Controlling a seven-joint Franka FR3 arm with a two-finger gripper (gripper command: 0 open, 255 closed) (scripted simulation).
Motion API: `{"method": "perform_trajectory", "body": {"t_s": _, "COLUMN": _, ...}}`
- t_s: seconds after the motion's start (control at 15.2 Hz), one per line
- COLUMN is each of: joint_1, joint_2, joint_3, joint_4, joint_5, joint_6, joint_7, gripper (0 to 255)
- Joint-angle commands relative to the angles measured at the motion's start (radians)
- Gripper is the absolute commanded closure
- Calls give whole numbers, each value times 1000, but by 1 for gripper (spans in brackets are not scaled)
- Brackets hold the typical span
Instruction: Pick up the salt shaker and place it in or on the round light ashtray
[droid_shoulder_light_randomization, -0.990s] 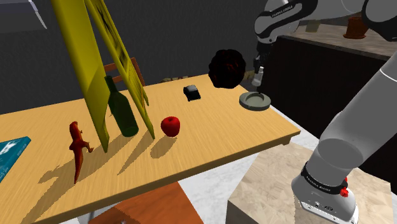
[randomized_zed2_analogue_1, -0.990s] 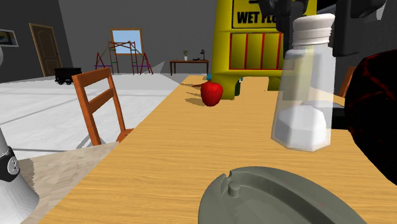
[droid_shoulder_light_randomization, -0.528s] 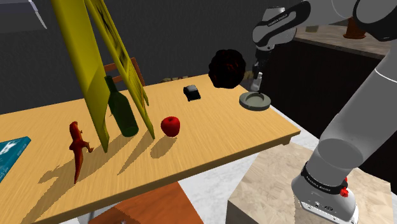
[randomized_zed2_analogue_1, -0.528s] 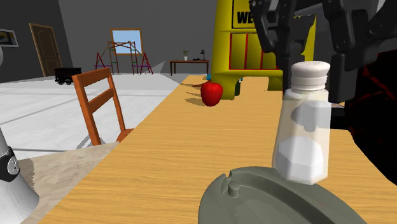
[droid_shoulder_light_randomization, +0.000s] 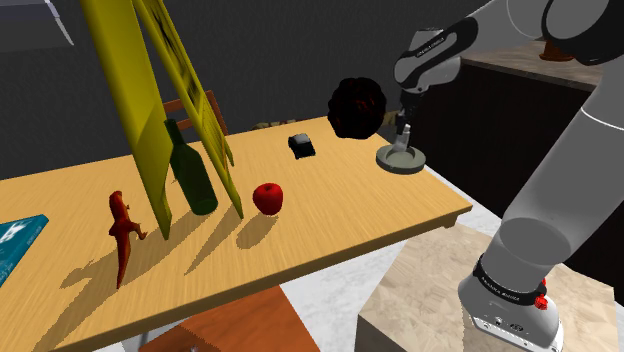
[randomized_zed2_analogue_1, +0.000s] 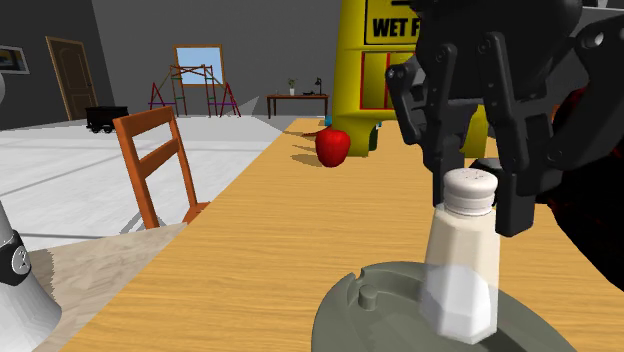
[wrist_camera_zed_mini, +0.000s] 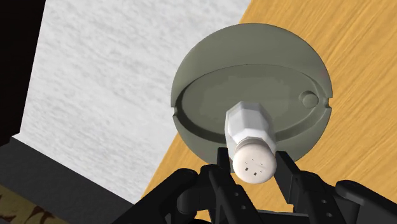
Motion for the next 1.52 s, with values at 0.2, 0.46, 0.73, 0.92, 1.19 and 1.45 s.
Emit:
{"method": "perform_trajectory", "body": {"t_s": 0.2, "joint_1": 1, "joint_2": 35, "joint_3": -4, "joint_4": -30, "joint_5": 22, "joint_6": 61, "joint_7": -15, "gripper": 255}}
{"method": "perform_trajectory", "body": {"t_s": 0.46, "joint_1": 1, "joint_2": 35, "joint_3": -4, "joint_4": -30, "joint_5": 22, "joint_6": 61, "joint_7": -15, "gripper": 255}}
{"method": "perform_trajectory", "body": {"t_s": 0.73, "joint_1": 1, "joint_2": 35, "joint_3": -4, "joint_4": -30, "joint_5": 22, "joint_6": 61, "joint_7": -15, "gripper": 0}}
{"method": "perform_trajectory", "body": {"t_s": 0.92, "joint_1": 1, "joint_2": 35, "joint_3": -4, "joint_4": -30, "joint_5": 22, "joint_6": 61, "joint_7": -15, "gripper": 0}}
{"method": "perform_trajectory", "body": {"t_s": 1.19, "joint_1": 0, "joint_2": -15, "joint_3": 1, "joint_4": -8, "joint_5": -9, "joint_6": -5, "joint_7": 7, "gripper": 0}}
{"method": "perform_trajectory", "body": {"t_s": 1.45, "joint_1": -1, "joint_2": -54, "joint_3": 9, "joint_4": 17, "joint_5": -31, "joint_6": -65, "joint_7": 23, "gripper": 0}}
